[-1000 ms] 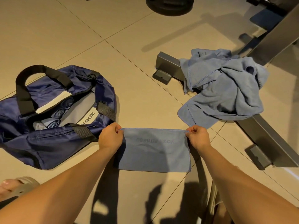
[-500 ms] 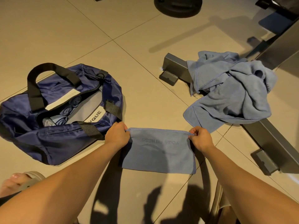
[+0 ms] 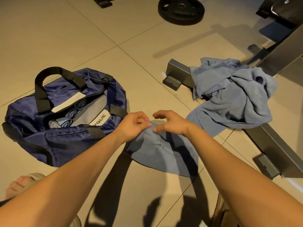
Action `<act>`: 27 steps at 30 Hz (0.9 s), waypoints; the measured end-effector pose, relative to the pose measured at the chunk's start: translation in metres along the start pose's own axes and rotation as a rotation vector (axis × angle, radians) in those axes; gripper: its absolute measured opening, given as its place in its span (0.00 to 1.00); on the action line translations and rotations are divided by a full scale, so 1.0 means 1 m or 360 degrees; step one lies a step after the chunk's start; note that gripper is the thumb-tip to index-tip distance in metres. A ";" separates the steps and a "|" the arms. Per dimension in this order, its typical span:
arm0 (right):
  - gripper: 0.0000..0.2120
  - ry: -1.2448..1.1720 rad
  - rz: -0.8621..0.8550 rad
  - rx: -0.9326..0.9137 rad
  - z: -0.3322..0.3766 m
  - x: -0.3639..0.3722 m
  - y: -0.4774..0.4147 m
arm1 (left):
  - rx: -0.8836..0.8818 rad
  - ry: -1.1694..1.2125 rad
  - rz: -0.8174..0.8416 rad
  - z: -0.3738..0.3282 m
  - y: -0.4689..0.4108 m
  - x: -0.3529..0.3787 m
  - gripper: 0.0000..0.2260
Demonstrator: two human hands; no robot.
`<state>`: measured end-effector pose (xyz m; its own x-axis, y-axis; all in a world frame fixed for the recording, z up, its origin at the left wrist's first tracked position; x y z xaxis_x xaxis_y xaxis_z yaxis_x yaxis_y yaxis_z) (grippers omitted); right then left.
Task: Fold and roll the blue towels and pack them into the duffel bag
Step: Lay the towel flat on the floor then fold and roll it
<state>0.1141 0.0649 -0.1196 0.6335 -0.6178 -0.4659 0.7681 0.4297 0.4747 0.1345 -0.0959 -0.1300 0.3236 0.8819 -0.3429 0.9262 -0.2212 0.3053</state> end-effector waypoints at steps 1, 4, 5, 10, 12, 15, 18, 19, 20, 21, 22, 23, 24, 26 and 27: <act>0.26 -0.0030 0.0072 -0.0024 0.008 0.005 -0.003 | 0.0038 0.0022 0.0022 -0.007 0.001 0.002 0.03; 0.09 -0.0065 0.0118 -0.0081 0.019 0.008 -0.006 | 0.0065 0.0139 -0.0008 -0.017 0.008 0.006 0.07; 0.06 -0.0075 0.0106 -0.0074 0.019 0.007 -0.006 | -0.0003 0.0177 -0.0011 -0.011 0.010 0.006 0.09; 0.04 -0.0177 0.0051 -0.0001 0.017 -0.002 0.006 | -0.0270 -0.0163 0.0419 0.031 0.035 0.011 0.22; 0.04 -0.0206 -0.0048 0.0045 0.017 -0.014 0.015 | -0.0315 -0.0190 0.0449 0.031 0.040 0.001 0.21; 0.08 -0.0199 -0.0194 0.0042 0.024 -0.045 0.027 | -0.0276 -0.0166 0.0337 -0.001 0.033 -0.030 0.10; 0.07 -0.0229 -0.0320 -0.0079 0.050 -0.082 0.043 | -0.0132 -0.0311 0.0143 -0.052 0.023 -0.067 0.10; 0.08 -0.0254 -0.0383 -0.0132 0.062 -0.094 0.050 | -0.0078 -0.0331 0.0066 -0.070 0.021 -0.077 0.11; 0.08 -0.0284 -0.0464 -0.0186 0.074 -0.106 0.057 | -0.0017 -0.0324 -0.0017 -0.088 0.020 -0.086 0.12; 0.07 -0.0313 -0.0554 -0.0239 0.085 -0.117 0.065 | 0.0053 -0.0300 -0.0113 -0.106 0.021 -0.095 0.11; 0.06 -0.0353 -0.0649 -0.0301 0.096 -0.127 0.072 | 0.0132 -0.0262 -0.0223 -0.125 0.023 -0.104 0.10; 0.07 -0.0395 -0.0740 -0.0367 0.105 -0.137 0.078 | 0.0219 -0.0215 -0.0341 -0.142 0.025 -0.112 0.09; 0.09 -0.0455 -0.0812 -0.0433 0.112 -0.145 0.084 | 0.0313 -0.0171 -0.0449 -0.158 0.030 -0.118 0.08; 0.11 -0.0568 -0.0929 -0.0511 0.119 -0.157 0.096 | 0.0512 -0.0173 -0.0594 -0.182 0.041 -0.124 0.05; 0.12 -0.0589 -0.0981 -0.0529 0.119 -0.161 0.103 | 0.0595 -0.0197 -0.0627 -0.189 0.048 -0.124 0.04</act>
<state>0.0799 0.1303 0.0925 0.0574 -0.9623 -0.2659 0.9950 0.0769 -0.0634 0.1027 -0.1369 0.0950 -0.0614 0.8773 -0.4759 0.9800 -0.0374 -0.1954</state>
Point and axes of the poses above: each hand's wrist, its own y-axis away from the middle knuckle, its own x-axis out of the palm, z = x × y, the point moved 7 cm from there along -y, towards the middle knuckle
